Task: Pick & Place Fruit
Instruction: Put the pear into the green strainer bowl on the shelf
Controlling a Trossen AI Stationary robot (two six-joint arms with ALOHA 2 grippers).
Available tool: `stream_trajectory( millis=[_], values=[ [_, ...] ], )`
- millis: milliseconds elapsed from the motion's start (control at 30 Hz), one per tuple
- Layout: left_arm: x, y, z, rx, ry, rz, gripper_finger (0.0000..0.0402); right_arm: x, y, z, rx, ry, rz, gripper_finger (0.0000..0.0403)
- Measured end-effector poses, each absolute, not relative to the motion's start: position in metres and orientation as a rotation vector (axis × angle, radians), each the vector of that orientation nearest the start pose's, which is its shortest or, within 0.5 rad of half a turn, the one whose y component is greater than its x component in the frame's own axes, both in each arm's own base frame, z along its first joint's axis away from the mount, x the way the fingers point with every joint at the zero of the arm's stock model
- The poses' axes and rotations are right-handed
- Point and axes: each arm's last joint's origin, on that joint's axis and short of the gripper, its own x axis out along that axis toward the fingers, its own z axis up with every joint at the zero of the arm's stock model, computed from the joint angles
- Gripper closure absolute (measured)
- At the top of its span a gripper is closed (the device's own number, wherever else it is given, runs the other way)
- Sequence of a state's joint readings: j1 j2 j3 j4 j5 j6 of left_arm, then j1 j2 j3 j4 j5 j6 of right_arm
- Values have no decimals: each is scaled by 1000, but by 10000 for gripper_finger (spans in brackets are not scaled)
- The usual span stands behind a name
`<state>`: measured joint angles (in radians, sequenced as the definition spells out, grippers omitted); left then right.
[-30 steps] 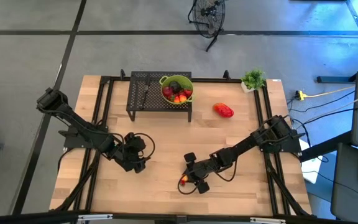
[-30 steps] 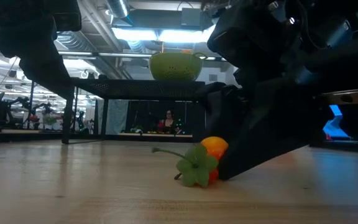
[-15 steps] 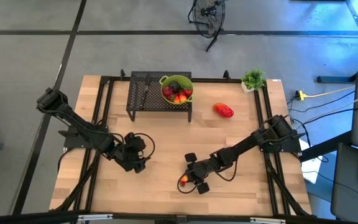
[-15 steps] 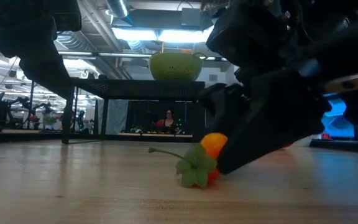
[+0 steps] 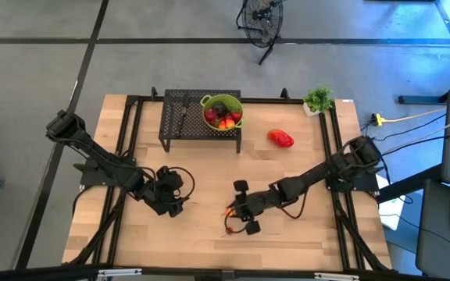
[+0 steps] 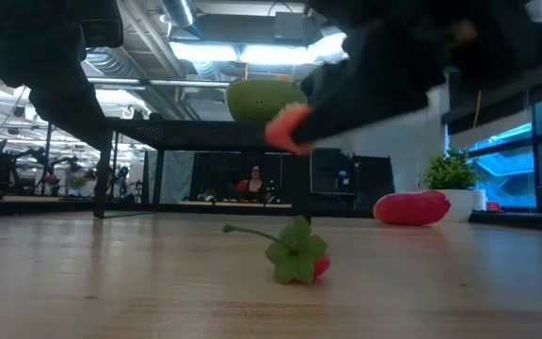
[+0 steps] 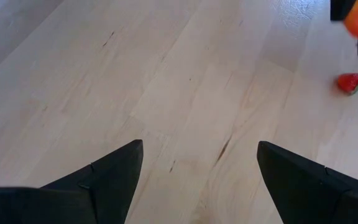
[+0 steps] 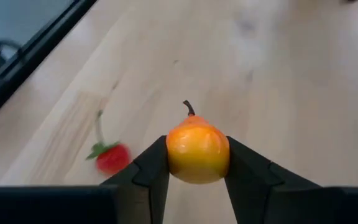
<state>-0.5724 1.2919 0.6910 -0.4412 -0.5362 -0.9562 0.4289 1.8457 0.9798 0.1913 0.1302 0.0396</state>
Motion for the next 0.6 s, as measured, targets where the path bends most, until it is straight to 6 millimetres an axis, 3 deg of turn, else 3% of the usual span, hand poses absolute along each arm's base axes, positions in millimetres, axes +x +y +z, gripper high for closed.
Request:
stream_trajectory(
  millis=[600],
  values=[
    [201,-112,188,-342,796,377,89,342,89,223,-123,452,66,279]
  ],
)
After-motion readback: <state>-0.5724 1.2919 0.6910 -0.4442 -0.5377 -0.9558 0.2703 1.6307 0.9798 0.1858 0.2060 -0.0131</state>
